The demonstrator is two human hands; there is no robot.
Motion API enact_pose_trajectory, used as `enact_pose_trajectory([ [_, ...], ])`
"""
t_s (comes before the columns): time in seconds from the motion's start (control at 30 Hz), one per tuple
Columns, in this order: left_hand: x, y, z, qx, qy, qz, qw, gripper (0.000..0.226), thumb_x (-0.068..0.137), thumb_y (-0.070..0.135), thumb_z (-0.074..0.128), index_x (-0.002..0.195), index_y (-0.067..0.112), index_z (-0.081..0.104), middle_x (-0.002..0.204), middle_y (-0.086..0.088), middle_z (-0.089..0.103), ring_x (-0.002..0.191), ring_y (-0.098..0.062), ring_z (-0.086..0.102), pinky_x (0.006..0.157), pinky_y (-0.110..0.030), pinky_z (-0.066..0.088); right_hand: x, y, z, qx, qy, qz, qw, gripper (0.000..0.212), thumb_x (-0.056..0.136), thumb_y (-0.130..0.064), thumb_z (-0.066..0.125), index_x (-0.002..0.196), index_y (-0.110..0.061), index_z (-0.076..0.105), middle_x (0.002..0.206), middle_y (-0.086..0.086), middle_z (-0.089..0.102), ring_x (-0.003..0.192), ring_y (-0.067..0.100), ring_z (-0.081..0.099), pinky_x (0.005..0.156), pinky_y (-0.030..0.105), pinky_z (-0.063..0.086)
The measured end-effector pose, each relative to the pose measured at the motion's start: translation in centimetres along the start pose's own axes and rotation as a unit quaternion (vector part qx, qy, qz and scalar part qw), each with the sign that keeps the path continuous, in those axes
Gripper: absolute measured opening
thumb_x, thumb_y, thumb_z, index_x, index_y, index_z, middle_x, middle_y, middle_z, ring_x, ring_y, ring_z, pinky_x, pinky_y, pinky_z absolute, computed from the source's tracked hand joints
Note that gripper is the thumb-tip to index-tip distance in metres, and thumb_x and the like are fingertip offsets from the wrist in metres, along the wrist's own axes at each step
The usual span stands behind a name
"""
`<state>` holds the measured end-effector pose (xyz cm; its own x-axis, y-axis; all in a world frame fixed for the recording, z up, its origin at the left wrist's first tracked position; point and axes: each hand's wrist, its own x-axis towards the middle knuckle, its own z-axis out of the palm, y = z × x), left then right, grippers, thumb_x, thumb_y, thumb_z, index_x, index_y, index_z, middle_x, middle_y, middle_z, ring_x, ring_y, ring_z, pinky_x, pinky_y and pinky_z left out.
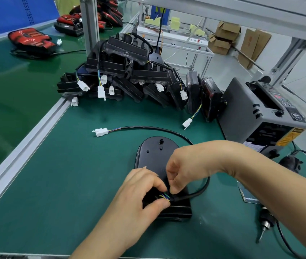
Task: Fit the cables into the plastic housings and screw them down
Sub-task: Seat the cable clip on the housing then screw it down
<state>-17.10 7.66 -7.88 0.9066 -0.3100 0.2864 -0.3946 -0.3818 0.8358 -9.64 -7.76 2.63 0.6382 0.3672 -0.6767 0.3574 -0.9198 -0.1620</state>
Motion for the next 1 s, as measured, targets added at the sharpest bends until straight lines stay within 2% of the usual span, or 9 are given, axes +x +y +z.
enact_pose_trajectory([
  [0.2, 0.4, 1.1, 0.8, 0.071, 0.028, -0.007, 0.997, 0.038, 0.057, 0.065, 0.060, 0.082, 0.037, 0.056, 0.095, 0.020, 0.049, 0.104, 0.003, 0.040, 0.078, -0.006, 0.030, -0.1, 0.5, 0.3, 0.038, -0.006, 0.002, 0.999, 0.017, 0.080, -0.044, 0.068, 0.075, -0.030, 0.061, 0.071, -0.014, 0.056, 0.071, 0.006, 0.052, 0.062, 0.023, 0.036],
  [0.3, 0.4, 1.3, 1.6, 0.100, 0.055, 0.012, 0.993, 0.027, 0.067, 0.055, 0.061, 0.080, 0.032, 0.056, 0.087, 0.017, 0.047, 0.098, 0.001, 0.040, 0.077, -0.009, 0.031, -0.2, 0.9, 0.6, 0.081, -0.004, -0.007, 0.997, 0.014, 0.081, -0.041, 0.068, 0.078, -0.028, 0.062, 0.075, -0.014, 0.057, 0.077, 0.010, 0.053, 0.067, 0.024, 0.041],
  [0.43, 0.3, 1.3, 1.6, 0.090, 0.054, 0.015, 0.994, 0.018, 0.071, 0.044, 0.063, 0.081, 0.033, 0.051, 0.090, 0.017, 0.048, 0.096, -0.001, 0.043, 0.078, -0.008, 0.031, -0.3, 1.0, 0.8, 0.103, 0.003, -0.017, 0.995, 0.015, 0.081, -0.036, 0.069, 0.073, -0.029, 0.059, 0.070, -0.014, 0.055, 0.069, 0.006, 0.049, 0.064, 0.021, 0.039],
  [0.53, 0.1, 1.3, 1.5, 0.093, 0.054, 0.056, 0.993, 0.010, 0.075, 0.033, 0.068, 0.078, 0.031, 0.059, 0.085, 0.013, 0.050, 0.099, -0.001, 0.050, 0.095, -0.009, 0.033, -0.3, 0.9, 0.6, 0.114, -0.004, -0.020, 0.993, 0.013, 0.082, -0.033, 0.069, 0.074, -0.027, 0.060, 0.074, -0.010, 0.058, 0.071, 0.009, 0.049, 0.069, 0.023, 0.040],
  [0.57, -0.1, 1.1, 1.4, 0.120, 0.066, 0.095, 0.986, 0.006, 0.075, 0.027, 0.070, 0.075, 0.028, 0.063, 0.081, 0.012, 0.052, 0.100, -0.005, 0.055, 0.102, -0.021, 0.039, -0.3, 0.9, 0.6, 0.115, -0.007, -0.020, 0.993, 0.013, 0.082, -0.032, 0.069, 0.075, -0.026, 0.061, 0.075, -0.009, 0.058, 0.072, 0.010, 0.049, 0.070, 0.024, 0.040],
  [0.63, -0.5, 0.6, 1.6, 0.208, 0.095, 0.171, 0.958, 0.002, 0.075, 0.016, 0.070, 0.075, 0.018, 0.071, 0.079, 0.002, 0.059, 0.097, -0.018, 0.060, 0.094, -0.037, 0.050, -0.2, 0.9, 0.5, 0.111, -0.010, -0.019, 0.994, 0.012, 0.082, -0.033, 0.070, 0.078, -0.024, 0.062, 0.076, -0.007, 0.059, 0.073, 0.011, 0.049, 0.070, 0.025, 0.040],
  [0.77, -1.2, 0.5, 1.9, 0.260, 0.124, 0.189, 0.939, 0.025, 0.078, 0.009, 0.051, 0.083, 0.017, 0.074, 0.091, -0.004, 0.066, 0.091, -0.019, 0.053, 0.058, -0.026, 0.050, 0.0, 0.9, 0.5, 0.113, -0.013, -0.021, 0.993, 0.013, 0.082, -0.034, 0.070, 0.078, -0.024, 0.062, 0.075, -0.007, 0.059, 0.072, 0.010, 0.050, 0.069, 0.025, 0.040],
  [0.83, -1.1, 0.5, 1.8, 0.278, 0.114, 0.193, 0.934, 0.027, 0.078, 0.009, 0.049, 0.084, 0.018, 0.074, 0.091, -0.004, 0.067, 0.089, -0.018, 0.053, 0.055, -0.025, 0.049, 0.1, 1.1, 0.6, 0.114, -0.012, -0.021, 0.993, 0.013, 0.082, -0.035, 0.070, 0.078, -0.025, 0.063, 0.074, -0.008, 0.060, 0.071, 0.008, 0.051, 0.070, 0.024, 0.040],
  [1.0, -1.0, 0.5, 1.4, 0.308, 0.096, 0.208, 0.924, 0.026, 0.080, 0.008, 0.050, 0.083, 0.019, 0.074, 0.091, -0.003, 0.068, 0.090, -0.016, 0.055, 0.063, -0.021, 0.045, -0.1, 1.5, 0.6, 0.119, -0.010, -0.029, 0.992, 0.013, 0.084, -0.039, 0.068, 0.077, -0.029, 0.064, 0.072, -0.014, 0.064, 0.062, -0.006, 0.051, 0.066, 0.018, 0.037],
])
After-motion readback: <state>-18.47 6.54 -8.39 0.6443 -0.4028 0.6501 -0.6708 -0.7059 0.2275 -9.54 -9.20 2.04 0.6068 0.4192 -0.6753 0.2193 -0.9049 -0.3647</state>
